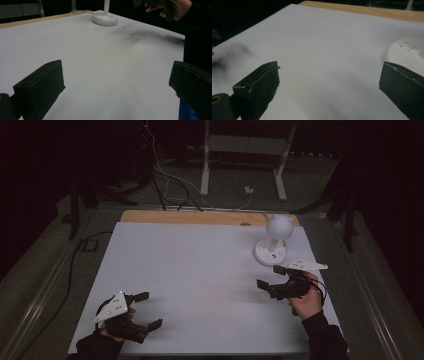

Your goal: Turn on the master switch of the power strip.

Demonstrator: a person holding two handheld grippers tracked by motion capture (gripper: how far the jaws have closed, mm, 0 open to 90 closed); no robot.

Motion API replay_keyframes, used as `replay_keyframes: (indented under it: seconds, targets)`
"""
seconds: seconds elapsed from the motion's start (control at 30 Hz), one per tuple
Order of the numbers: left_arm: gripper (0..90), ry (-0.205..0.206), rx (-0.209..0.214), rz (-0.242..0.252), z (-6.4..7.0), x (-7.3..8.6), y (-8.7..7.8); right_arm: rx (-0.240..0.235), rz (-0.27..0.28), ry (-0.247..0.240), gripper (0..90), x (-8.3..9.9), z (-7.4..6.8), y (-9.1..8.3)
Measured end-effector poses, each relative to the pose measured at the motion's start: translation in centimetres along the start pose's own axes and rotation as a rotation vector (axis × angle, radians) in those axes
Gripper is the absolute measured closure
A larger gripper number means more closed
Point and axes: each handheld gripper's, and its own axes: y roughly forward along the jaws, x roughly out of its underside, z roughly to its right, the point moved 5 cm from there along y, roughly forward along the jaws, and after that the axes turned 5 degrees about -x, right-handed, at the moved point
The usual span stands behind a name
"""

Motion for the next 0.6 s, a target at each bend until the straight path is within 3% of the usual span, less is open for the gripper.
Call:
replay_keyframes:
  seconds: [0.3, 0.6]
  targets:
    - [0.3, 0.000, 0.001, -0.001, 0.0, 0.0, 0.0, -0.033, -0.025, -0.074, 2.5, 2.0, -1.4, 0.6]
    - [0.3, 0.002, 0.002, -0.004, 0.0, 0.0, 0.0, -0.072, -0.049, -0.091, 2.5, 4.4, -2.1, 0.6]
